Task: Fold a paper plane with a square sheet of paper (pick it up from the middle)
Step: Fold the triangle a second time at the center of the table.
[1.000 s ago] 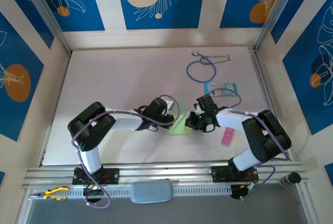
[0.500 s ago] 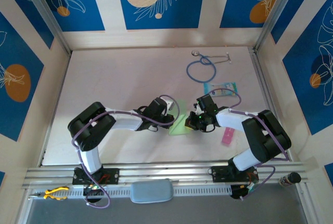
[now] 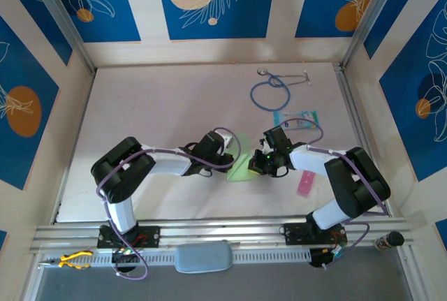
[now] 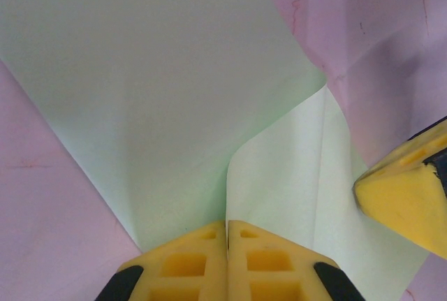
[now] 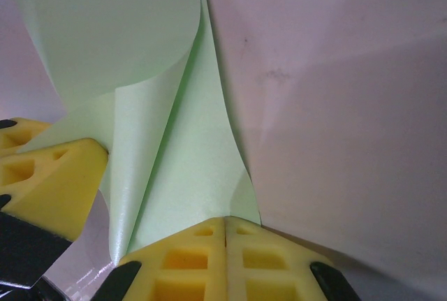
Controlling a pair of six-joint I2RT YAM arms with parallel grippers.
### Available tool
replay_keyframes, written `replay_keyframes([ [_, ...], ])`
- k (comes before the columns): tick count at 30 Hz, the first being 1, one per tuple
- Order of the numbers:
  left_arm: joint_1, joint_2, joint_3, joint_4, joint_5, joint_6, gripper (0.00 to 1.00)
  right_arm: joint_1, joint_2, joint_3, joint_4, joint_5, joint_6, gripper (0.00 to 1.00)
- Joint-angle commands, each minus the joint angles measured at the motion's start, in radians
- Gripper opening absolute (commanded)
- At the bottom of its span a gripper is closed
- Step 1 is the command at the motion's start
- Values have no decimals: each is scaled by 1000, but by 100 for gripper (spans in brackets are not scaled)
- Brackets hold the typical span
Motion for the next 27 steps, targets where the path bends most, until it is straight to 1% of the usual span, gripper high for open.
replay_keyframes([
  [1,12,12,-21,-37,-34,-15,0,3,14,8,-46,13,6,0],
  [3,13,14,-20,-37,-29,-14,0,-2,-1,19,-38,-15,9,0],
  [7,13,12,-25,-35,-30,-16,0,-12,-59,46,-27,-37,36,3],
  [9,13,11,-26,-30,-28,-18,0,-11,-85,38,8,-49,66,4],
  [13,14,15,-26,-24,-19,-22,0,2,-97,12,110,-84,143,3],
  [17,14,14,-26,-25,-17,-23,0,33,-84,-2,158,-65,194,2],
  [22,15,9,-28,-24,-15,-29,0,58,-20,-13,255,-89,253,0],
  [27,15,6,-38,-18,-14,-35,0,73,38,7,271,-76,273,0],
])
